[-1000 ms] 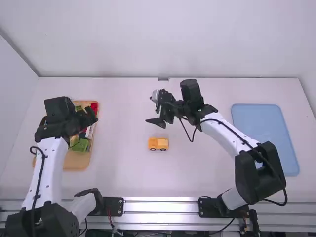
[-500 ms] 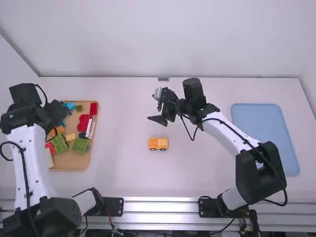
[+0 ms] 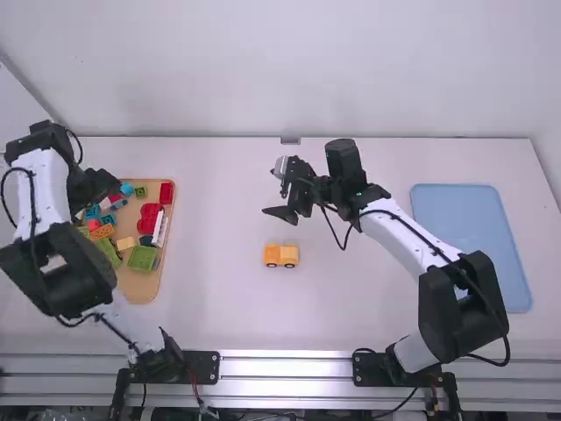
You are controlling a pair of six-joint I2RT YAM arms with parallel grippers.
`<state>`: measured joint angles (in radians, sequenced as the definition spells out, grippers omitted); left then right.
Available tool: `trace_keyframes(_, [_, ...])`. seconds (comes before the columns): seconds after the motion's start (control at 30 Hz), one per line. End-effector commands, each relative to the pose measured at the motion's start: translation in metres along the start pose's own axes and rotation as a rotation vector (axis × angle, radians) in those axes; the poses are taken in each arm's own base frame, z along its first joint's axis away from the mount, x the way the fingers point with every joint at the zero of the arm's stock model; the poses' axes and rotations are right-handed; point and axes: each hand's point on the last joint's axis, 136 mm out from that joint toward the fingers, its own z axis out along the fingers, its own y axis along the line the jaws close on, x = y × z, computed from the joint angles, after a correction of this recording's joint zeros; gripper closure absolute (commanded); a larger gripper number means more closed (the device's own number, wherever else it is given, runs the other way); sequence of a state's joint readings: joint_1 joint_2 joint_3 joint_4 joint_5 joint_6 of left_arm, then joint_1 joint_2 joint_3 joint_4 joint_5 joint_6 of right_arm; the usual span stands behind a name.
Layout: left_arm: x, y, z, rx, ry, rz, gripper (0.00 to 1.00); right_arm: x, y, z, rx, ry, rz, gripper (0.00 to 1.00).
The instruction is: Assemble lego blocks to make yellow taxi
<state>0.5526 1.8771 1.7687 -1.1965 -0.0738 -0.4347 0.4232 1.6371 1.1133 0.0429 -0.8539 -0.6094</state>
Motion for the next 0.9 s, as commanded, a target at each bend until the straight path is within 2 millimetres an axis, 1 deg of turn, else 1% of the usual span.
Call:
trace_keyframes(0.0, [-0.003,-0.005,0.021,-0.018,0.051,0.023,0.01,-0.012,-0.005,-0.004,0.006,-0.023,-0.021,0.02])
trace_keyframes(0.07, [-0.003,-0.006,0.041,-0.034,0.083,0.024,0.01,-0.012,-0.006,-0.004,0.008,-0.022,-0.021,0.02])
trace_keyframes(0.1, [-0.003,-0.007,0.044,-0.035,0.085,0.022,0.01,-0.012,-0.006,-0.004,0.008,-0.022,-0.021,0.02])
trace_keyframes(0.13, [-0.004,-0.008,0.055,-0.038,0.09,0.015,0.01,-0.011,-0.006,-0.004,0.008,-0.022,-0.021,0.02])
trace_keyframes(0.17, [-0.005,-0.009,0.062,-0.041,0.093,0.002,0.01,-0.011,-0.007,-0.005,0.012,-0.022,-0.019,0.02])
trace_keyframes(0.2, [-0.006,-0.01,0.075,-0.046,0.096,-0.035,0.01,-0.01,-0.009,-0.007,0.018,-0.021,-0.014,0.02])
trace_keyframes(0.23, [-0.006,-0.011,0.083,-0.048,0.1,-0.058,0.01,-0.01,-0.01,-0.007,0.019,-0.02,-0.014,0.02])
trace_keyframes(0.3, [-0.002,-0.01,0.093,-0.054,0.109,-0.097,0.01,-0.009,-0.01,-0.007,0.019,-0.02,-0.012,0.01])
trace_keyframes(0.33, [0.001,-0.01,0.097,-0.057,0.117,-0.133,0.01,-0.009,-0.01,-0.007,0.018,-0.02,-0.012,0.02])
trace_keyframes(0.37, [0.001,-0.01,0.097,-0.057,0.117,-0.133,0.01,-0.009,-0.01,-0.007,0.018,-0.02,-0.012,0.02])
trace_keyframes(0.43, [0.01,-0.006,0.103,-0.083,0.137,-0.285,0.01,-0.008,-0.01,-0.007,0.021,-0.016,-0.009,0.02])
trace_keyframes(0.47, [0.013,-0.004,0.105,-0.101,0.141,-0.389,0.01,-0.008,-0.011,-0.007,0.026,-0.011,-0.01,0.02])
trace_keyframes(0.5, [0.015,-0.003,0.105,-0.109,0.144,-0.421,0.01,-0.007,-0.011,-0.007,0.03,-0.008,-0.01,0.02])
trace_keyframes(0.57, [0.021,0.001,0.107,-0.131,0.16,-0.549,0.01,-0.006,-0.013,-0.006,0.044,0.004,-0.01,0.02])
trace_keyframes(0.6, [0.029,0.009,0.108,-0.177,0.178,-0.707,0.01,-0.004,-0.013,-0.004,0.053,0.015,-0.01,0.02])
trace_keyframes(0.63, [0.03,0.011,0.108,-0.184,0.18,-0.722,0.01,-0.004,-0.013,-0.004,0.054,0.016,-0.01,0.02])
trace_keyframes(0.7, [0.035,0.015,0.109,-0.21,0.19,-0.863,0.01,-0.004,-0.011,-0.003,0.048,0.016,-0.009,0.02])
trace_keyframes(0.73, [0.034,0.016,0.111,-0.212,0.182,-0.919,0.01,-0.003,-0.012,-0.003,0.049,0.019,-0.006,0.02])
trace_keyframes(0.77, [0.034,0.016,0.111,-0.213,0.18,-0.927,0.01,-0.003,-0.012,-0.003,0.049,0.02,-0.006,0.02])
trace_keyframes(0.8, [0.032,0.017,0.114,-0.213,0.164,-0.974,0.01,-0.003,-0.011,-0.003,0.047,0.021,-0.004,0.02])
trace_keyframes(0.87, [0.028,0.014,0.121,-0.187,0.149,-0.991,0.01,-0.002,-0.01,-0.003,0.043,0.024,-0.001,0.02])
